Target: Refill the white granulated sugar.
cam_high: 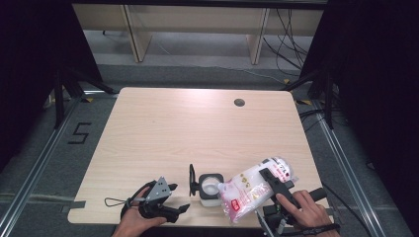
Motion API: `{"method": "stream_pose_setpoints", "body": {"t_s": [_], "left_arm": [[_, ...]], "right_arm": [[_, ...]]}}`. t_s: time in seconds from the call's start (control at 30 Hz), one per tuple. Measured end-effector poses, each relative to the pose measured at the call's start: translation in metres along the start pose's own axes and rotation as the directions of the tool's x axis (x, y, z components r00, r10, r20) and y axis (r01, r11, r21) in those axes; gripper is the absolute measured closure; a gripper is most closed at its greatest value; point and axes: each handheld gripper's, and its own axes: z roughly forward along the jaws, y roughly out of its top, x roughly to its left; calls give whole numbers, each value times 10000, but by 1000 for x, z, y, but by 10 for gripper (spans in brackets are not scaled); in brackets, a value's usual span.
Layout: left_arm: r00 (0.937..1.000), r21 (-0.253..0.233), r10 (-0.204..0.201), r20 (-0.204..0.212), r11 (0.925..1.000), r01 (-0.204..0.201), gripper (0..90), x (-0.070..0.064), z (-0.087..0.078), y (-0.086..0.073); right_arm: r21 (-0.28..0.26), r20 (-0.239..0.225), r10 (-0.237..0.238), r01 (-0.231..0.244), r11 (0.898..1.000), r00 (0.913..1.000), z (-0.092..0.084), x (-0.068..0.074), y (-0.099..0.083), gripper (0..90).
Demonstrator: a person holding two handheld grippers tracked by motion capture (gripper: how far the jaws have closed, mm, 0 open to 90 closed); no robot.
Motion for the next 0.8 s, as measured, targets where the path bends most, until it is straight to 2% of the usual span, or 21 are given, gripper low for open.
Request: {"method": "stream_pose_setpoints", "body": {"t_s": [0.03,0.07,0.1,0.13,0.2,0.23,0.27,0.47,0.5,0.57,0.6,0.63,0.7,0.73,0.8], "left_arm": [[10000,-2,-93,-16,10000,93,213,-1,0,0],[10000,-13,-78,-26,10000,78,213,-1,0,0],[10000,-11,-92,-25,10000,92,213,-1,0,0],[10000,-9,-81,-26,10000,81,213,-1,0,0],[10000,-10,-5,-6,10000,5,213,0,0,0],[10000,-14,-29,-10,10000,29,213,0,0,0],[10000,-6,-50,-20,10000,50,213,0,0,0],[10000,13,47,-33,10000,-47,213,0,0,0],[10000,16,47,-36,10000,-47,213,0,0,0],[10000,-22,39,-87,10000,-40,213,0,0,0],[10000,-19,45,-85,10000,-45,214,0,0,0],[10000,-17,43,-90,10000,-43,214,0,0,0],[10000,35,53,-18,10000,-53,214,1,-1,0],[10000,31,58,-28,10000,-58,214,1,0,0],[10000,-19,-9,-10,10000,9,214,0,0,0]], "right_arm": [[-210,59,-224,226,9995,9997,1,-2,0,449],[-296,136,-214,218,9993,9997,2,-2,-1,449],[-207,14,-107,107,9997,9999,1,-1,-1,449],[-267,135,-323,327,9991,9994,2,-2,-1,449],[-233,54,-37,38,9997,10000,2,0,-2,449],[-168,26,-164,164,9997,9999,2,-1,-2,449],[-131,-38,85,-85,9999,10000,1,1,-2,449],[-351,86,-109,112,9993,9999,2,-2,-2,450],[-184,-32,68,-68,9998,10000,1,0,-3,450],[-344,53,-101,102,9994,9999,3,-1,-3,450],[-420,83,-73,76,9991,9999,4,-1,-3,450],[-395,-11,188,-188,9990,9998,4,1,-4,450],[-331,-59,117,-119,9994,9999,4,1,-4,450],[-428,0,-288,288,9987,9996,5,-1,-3,450],[-354,18,-139,139,9993,9999,4,0,-3,450]]}}
